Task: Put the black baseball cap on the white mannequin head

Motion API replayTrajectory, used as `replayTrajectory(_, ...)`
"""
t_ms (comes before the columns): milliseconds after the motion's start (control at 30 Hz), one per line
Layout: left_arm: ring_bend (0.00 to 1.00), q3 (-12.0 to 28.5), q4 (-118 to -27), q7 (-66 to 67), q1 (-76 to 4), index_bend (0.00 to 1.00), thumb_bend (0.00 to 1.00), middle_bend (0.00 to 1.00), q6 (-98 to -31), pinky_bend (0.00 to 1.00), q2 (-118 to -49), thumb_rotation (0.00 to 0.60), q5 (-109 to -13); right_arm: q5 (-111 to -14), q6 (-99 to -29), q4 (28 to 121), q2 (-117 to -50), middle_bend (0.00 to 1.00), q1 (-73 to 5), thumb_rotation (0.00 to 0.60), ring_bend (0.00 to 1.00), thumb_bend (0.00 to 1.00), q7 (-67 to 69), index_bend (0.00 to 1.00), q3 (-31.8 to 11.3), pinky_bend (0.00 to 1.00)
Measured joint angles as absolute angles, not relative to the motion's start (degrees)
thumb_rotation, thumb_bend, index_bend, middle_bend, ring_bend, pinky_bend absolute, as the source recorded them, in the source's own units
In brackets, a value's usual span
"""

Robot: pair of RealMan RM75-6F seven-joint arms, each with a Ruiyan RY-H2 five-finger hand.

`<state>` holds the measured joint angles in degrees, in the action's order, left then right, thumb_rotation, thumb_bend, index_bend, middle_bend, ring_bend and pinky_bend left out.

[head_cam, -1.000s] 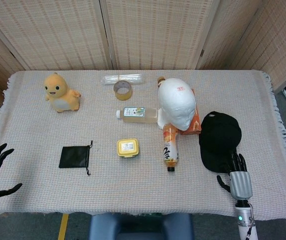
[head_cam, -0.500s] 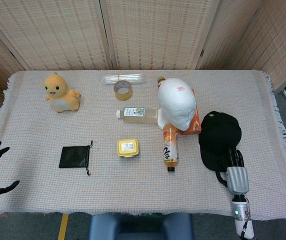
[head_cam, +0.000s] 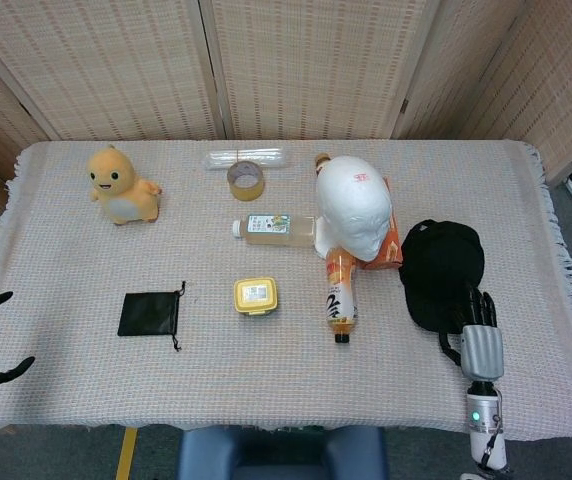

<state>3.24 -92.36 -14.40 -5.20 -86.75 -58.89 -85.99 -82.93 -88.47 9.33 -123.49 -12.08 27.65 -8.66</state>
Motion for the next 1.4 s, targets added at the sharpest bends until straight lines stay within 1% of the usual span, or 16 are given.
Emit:
replayTrajectory(167,0.0,3.4,-92.5,-13.9,-5.0,0.17,0.19,0.0,-87.1,0.12,-59.0,0.6,-85.8,-80.8,-90.5,10.2,-122.3,0.05,-13.3,0.6,0.0,0.47,30.0,0.65,-11.1,0.0)
replayTrajectory(267,0.0,3.5,-92.6,-13.7,-4.9,0.17,0.19,0.0,-87.2,0.12,-59.0,0.6,-85.7,-79.8,-92.2,11.1,-121.3,0.08,-14.1,0.6,0.0,0.47,30.8,0.7,-12.6,0.0)
replayTrajectory(433,0.0,3.4,-92.7,-13.5,-4.8,0.17,0.19,0.0,-87.3,0.11,-59.1,0.6,-86.1,-78.3,-94.7,13.5,-119.4,0.16,-15.3,0.6,0.0,0.39,31.4,0.82,-14.6,0.0)
replayTrajectory(600,0.0,3.3,-92.5,-13.4,-4.7,0.16,0.19,0.0,-87.6,0.11,-59.1,0.6,-86.6,-78.0,-95.1,15.5,-117.6,0.21,-15.9,0.6,0.0,0.37,30.5,0.88,-14.9,0.0)
replayTrajectory(767,0.0,3.2,-92.2,-13.2,-4.7,0.16,0.19,0.0,-87.6,0.11,-59.2,0.6,-86.9,-77.8,-94.4,17.2,-116.6,0.22,-16.9,0.6,0.0,0.36,29.0,0.89,-15.2,0.0)
replayTrajectory(1067,0.0,3.2,-91.6,-12.3,-4.8,0.13,0.19,0.0,-87.5,0.11,-59.6,0.6,-87.2,-77.0,-94.5,20.5,-114.9,0.23,-20.0,0.6,0.0,0.36,27.7,0.89,-17.2,0.0)
replayTrajectory(1267,0.0,3.0,-91.5,-11.2,-4.9,0.13,0.19,0.0,-87.3,0.11,-60.0,0.6,-87.3,-75.2,-94.8,24.5,-113.2,0.23,-24.6,0.6,0.0,0.36,26.3,0.9,-21.1,0.0)
replayTrajectory(1400,0.0,3.1,-91.5,-10.7,-4.9,0.13,0.19,0.0,-87.2,0.11,-60.2,0.6,-87.0,-74.2,-95.0,29.7,-111.5,0.23,-27.9,0.6,0.0,0.36,23.9,0.9,-23.7,0.0)
